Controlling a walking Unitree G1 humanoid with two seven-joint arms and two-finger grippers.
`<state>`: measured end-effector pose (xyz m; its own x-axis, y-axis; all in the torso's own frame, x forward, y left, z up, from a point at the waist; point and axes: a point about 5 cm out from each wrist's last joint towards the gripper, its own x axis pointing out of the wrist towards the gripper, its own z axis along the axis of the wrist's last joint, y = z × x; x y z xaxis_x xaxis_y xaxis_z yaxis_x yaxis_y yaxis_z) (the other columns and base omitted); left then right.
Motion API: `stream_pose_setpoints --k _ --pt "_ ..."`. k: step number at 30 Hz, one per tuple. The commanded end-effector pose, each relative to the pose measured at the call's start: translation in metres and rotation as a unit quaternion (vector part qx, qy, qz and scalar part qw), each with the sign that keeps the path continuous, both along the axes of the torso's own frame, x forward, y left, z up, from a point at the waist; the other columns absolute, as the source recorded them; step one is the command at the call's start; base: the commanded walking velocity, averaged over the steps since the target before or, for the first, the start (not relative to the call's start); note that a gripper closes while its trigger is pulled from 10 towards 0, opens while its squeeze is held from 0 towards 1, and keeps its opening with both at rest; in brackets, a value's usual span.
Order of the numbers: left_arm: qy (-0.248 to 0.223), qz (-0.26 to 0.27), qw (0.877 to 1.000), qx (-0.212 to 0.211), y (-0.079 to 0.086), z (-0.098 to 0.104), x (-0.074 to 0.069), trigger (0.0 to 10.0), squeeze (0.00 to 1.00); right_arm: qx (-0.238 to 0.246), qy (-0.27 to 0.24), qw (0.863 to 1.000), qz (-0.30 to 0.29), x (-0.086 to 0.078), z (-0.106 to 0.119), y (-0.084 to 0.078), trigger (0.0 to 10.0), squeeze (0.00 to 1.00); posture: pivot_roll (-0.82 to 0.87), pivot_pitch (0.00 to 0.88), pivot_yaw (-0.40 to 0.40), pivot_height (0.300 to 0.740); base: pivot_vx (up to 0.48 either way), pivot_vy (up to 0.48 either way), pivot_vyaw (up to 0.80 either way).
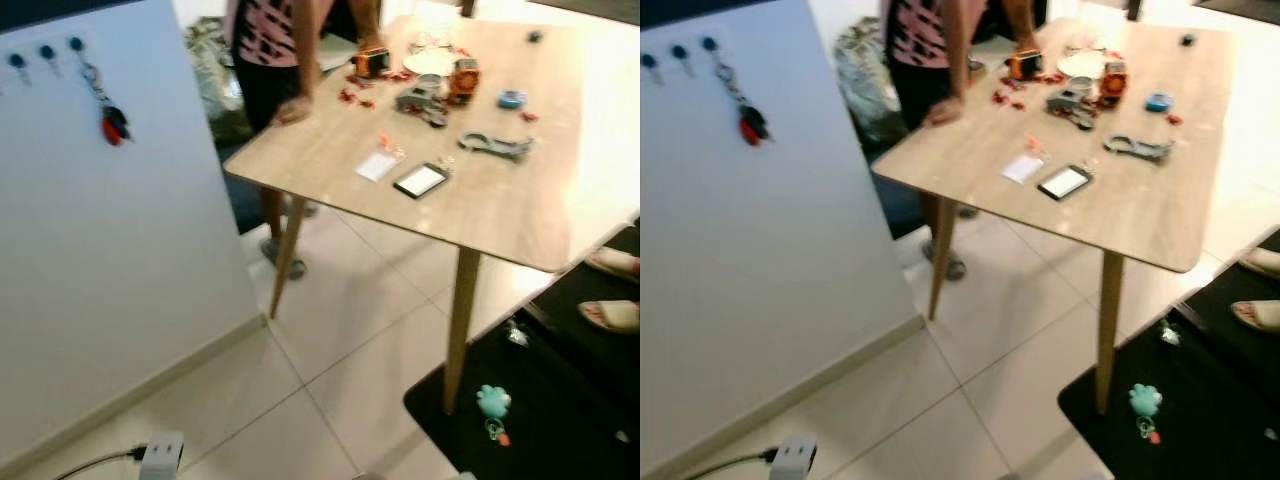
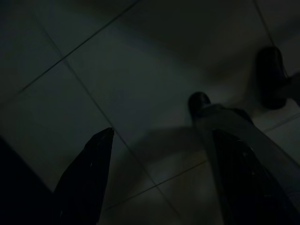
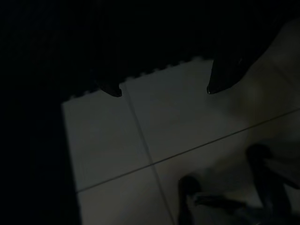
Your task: Hang keys on a hook
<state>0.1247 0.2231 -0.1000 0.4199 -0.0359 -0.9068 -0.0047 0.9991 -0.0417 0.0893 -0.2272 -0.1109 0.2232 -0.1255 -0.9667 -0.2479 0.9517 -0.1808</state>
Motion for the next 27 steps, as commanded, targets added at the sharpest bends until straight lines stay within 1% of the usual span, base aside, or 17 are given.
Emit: stream_pose_setpoints --k 1,12,24,27 --pt "0.005 -0.007 1.0 0.008 0.0042 0.0004 -0.0013 10.0 0.0 -0.002 -0.001 1.0 0.002 -0.0006 -0.0003 0.0007 10.0 0.0 -0.16 0.075 0.142 0.74 0.0 0.0 -0.8" --pt "0.002 -0.026 1.0 0.0 -0.0034 -0.0001 0.0017 10.0 0.0 -0.008 -0.001 1.0 0.002 -0.0026 -0.0002 -0.002 10.0 0.0 -0.16 0.076 0.139 0.74 0.0 0.0 -0.8" --pt "0.001 -0.034 0.999 0.003 -0.004 0.0002 0.003 10.0 0.0 -0.013 -0.002 1.0 0.006 -0.0012 0.0006 -0.0041 10.0 0.0 -0.16 0.063 0.138 0.74 0.0 0.0 -0.8" --pt "-0.005 -0.029 1.0 0.007 -0.0021 0.0015 0.0061 10.0 0.0 -0.014 -0.003 1.0 0.008 -0.0002 0.001 -0.0049 10.0 0.0 -0.16 0.058 0.139 0.74 0.0 0.0 -0.8"
